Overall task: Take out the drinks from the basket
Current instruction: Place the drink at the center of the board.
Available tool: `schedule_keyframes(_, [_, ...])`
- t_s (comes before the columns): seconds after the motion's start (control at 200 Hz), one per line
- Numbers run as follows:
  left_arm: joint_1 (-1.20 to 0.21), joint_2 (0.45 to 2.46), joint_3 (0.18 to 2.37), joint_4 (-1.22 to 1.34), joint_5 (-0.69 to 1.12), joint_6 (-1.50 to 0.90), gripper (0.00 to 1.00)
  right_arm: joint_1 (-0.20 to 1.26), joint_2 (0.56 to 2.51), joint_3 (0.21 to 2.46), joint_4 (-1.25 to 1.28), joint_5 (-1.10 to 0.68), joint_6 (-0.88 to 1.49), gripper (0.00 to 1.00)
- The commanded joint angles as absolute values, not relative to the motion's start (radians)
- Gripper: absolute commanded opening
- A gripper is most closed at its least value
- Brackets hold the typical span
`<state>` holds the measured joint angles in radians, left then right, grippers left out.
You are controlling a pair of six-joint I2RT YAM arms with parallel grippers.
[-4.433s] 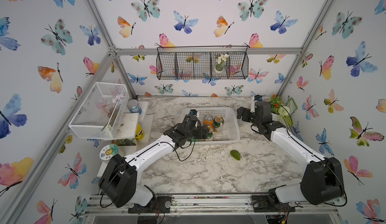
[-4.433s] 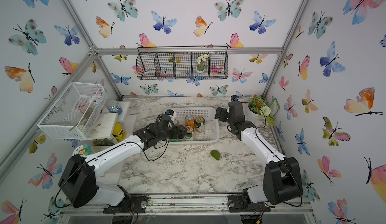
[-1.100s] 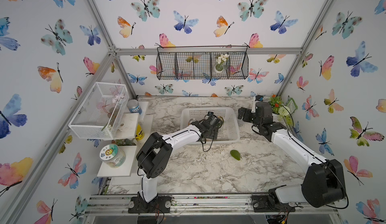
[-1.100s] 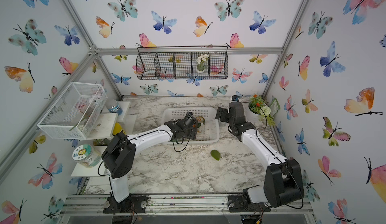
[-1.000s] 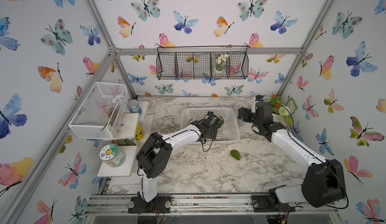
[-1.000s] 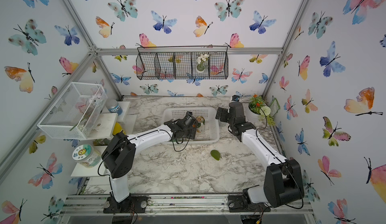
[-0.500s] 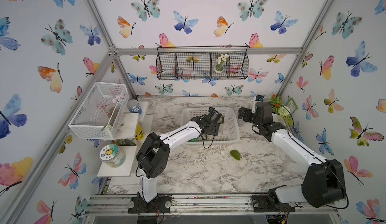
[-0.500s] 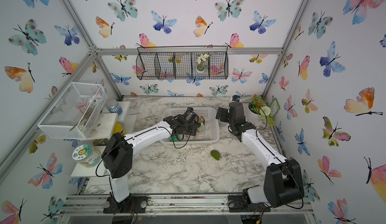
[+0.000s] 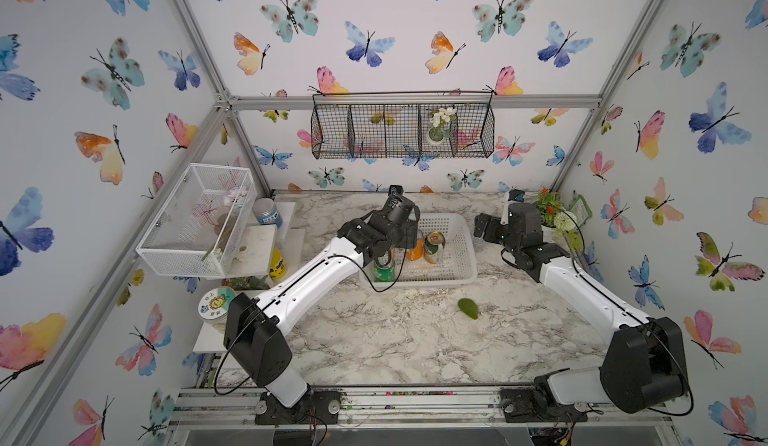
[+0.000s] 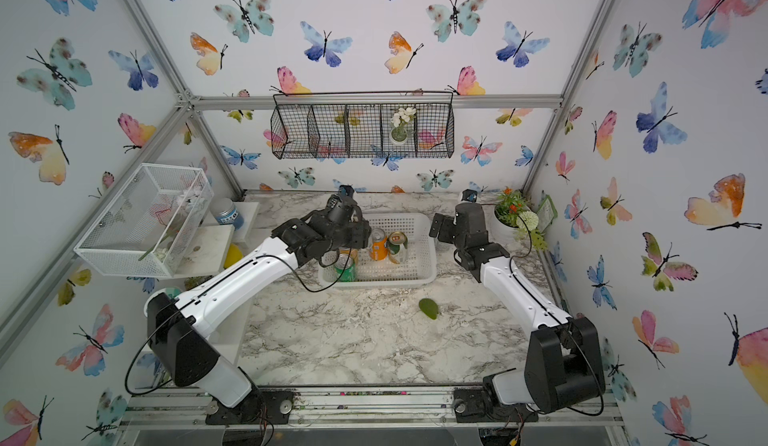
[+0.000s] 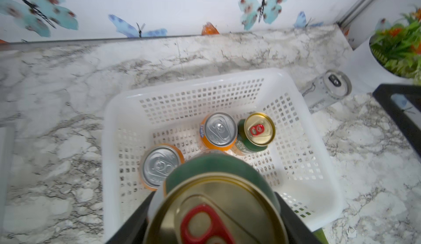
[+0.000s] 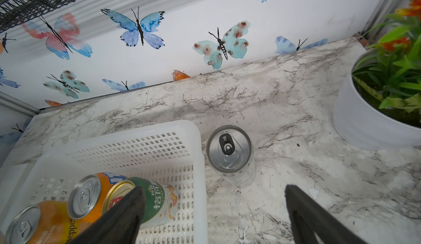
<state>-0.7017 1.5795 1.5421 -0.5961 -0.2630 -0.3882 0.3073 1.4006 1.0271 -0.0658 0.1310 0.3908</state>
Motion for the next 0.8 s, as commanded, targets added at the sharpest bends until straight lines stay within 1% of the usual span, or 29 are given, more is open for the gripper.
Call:
schedule_keyframes(0.0, [-0.628, 1.502, 1.513, -0.577, -0.367, -0.380, 0.67, 0.306, 1.398, 1.033, -0.049, 0.152, 0.387, 0.99])
schedule_keyframes(0.15, [-0.510, 1.476, 1.460, -0.536, -0.386, -0.411, 0.67, 0.307, 1.396, 1.032, -0.048, 0.151, 0.388, 0.98])
schedule_keyframes(0.29, [-0.472, 1.502, 1.457, -0.503, -0.472, -0.422, 0.69, 0.307, 1.395, 1.030, -0.049, 0.153, 0.388, 0.98])
schedule_keyframes(0.37, [-0.449, 1.528, 1.455, -0.478, -0.489, -0.425, 0.69, 0.306, 1.393, 1.027, -0.047, 0.155, 0.388, 0.99])
schedule_keyframes(0.566, [-0.359, 1.635, 1.466, -0.414, -0.445, -0.459, 0.69, 0.307, 1.385, 1.019, -0.041, 0.156, 0.389, 0.99])
schedule_keyframes(0.736, [-0.317, 1.738, 1.498, -0.387, -0.423, -0.472, 0.69, 0.305, 1.378, 1.013, -0.041, 0.166, 0.388, 0.99])
schedule_keyframes(0.796, [-0.298, 1.773, 1.500, -0.372, -0.387, -0.477, 0.69, 0.307, 1.375, 1.013, -0.040, 0.167, 0.388, 0.98])
